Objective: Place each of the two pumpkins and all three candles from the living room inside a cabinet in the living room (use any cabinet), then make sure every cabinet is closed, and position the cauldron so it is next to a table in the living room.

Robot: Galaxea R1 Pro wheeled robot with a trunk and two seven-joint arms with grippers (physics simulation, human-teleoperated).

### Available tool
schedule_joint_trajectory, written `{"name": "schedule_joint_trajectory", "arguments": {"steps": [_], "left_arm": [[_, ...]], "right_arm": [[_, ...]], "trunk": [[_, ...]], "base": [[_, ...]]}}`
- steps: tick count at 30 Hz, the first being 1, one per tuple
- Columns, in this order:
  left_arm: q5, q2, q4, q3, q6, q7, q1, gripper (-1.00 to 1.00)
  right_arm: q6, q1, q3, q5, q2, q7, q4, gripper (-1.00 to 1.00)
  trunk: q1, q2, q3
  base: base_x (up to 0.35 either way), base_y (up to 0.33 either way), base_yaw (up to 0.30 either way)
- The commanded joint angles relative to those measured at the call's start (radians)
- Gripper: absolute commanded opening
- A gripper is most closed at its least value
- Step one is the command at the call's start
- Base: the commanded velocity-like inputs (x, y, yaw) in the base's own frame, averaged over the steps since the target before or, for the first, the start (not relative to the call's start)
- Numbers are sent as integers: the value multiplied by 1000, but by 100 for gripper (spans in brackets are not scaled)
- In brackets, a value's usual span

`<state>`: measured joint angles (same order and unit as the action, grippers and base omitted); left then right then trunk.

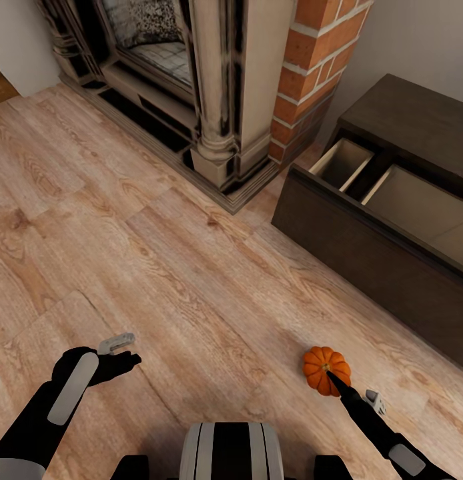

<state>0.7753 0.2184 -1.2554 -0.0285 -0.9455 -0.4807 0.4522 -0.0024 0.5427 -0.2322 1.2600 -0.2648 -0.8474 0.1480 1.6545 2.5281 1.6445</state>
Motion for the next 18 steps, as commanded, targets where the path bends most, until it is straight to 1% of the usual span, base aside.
{"name": "schedule_joint_trajectory", "arguments": {"steps": [1, 11, 14, 18], "left_arm": [[10, 1, -1, -2, -1, -10, 0, 100], [11, 1, -1, -2, -1, -10, 0, 100], [11, 1, -1, -2, -1, -11, 0, 100], [11, 1, -1, -2, -1, -11, 0, 100]], "right_arm": [[1, 0, -9, 10, -1, -2, -1, -100], [2, 0, -9, 10, -1, -2, -1, -100], [1, 0, -9, 10, -1, -2, -1, -100], [2, 0, -9, 10, -1, -2, -1, -100]], "trunk": [[0, 0, 0], [0, 0, 0], [-1, -1, -11], [-1, -1, -11]], "base": [[0, 0, 0], [0, 0, 0], [0, 0, 0], [0, 0, 0]]}}
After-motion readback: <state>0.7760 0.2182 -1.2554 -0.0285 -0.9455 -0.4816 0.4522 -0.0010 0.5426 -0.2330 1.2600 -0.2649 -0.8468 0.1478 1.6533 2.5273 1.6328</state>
